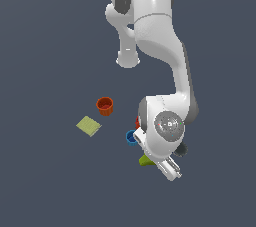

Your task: Pick up a designated object from a clutter of objects.

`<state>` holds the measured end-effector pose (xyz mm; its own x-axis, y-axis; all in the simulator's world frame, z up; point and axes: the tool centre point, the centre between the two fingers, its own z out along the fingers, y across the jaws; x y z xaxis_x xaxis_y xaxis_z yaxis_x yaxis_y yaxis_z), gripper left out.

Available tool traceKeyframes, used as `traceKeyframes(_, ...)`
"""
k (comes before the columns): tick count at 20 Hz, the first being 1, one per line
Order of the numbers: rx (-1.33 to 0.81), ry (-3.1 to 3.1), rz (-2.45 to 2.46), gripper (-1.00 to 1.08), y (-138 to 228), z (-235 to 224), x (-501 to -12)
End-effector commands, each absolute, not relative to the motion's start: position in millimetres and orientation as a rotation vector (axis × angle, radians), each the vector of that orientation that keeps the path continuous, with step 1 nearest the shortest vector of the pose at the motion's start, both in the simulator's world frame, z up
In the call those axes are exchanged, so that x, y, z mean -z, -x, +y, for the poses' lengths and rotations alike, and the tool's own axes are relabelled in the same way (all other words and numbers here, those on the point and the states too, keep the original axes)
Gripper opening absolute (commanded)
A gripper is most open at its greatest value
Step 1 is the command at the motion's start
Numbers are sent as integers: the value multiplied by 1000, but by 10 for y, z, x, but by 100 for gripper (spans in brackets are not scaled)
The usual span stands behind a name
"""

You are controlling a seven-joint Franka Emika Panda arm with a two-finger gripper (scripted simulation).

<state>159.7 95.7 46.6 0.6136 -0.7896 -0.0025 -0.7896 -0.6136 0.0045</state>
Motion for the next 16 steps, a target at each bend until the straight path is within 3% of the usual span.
traceKeyframes(1,2,-2821,-1380,-100,-1582,975,-589)
traceKeyframes(8,2,-2822,-1381,-100,-1455,1041,-1090)
traceKeyframes(16,1,-2822,-1381,-100,-1235,1159,-1985)
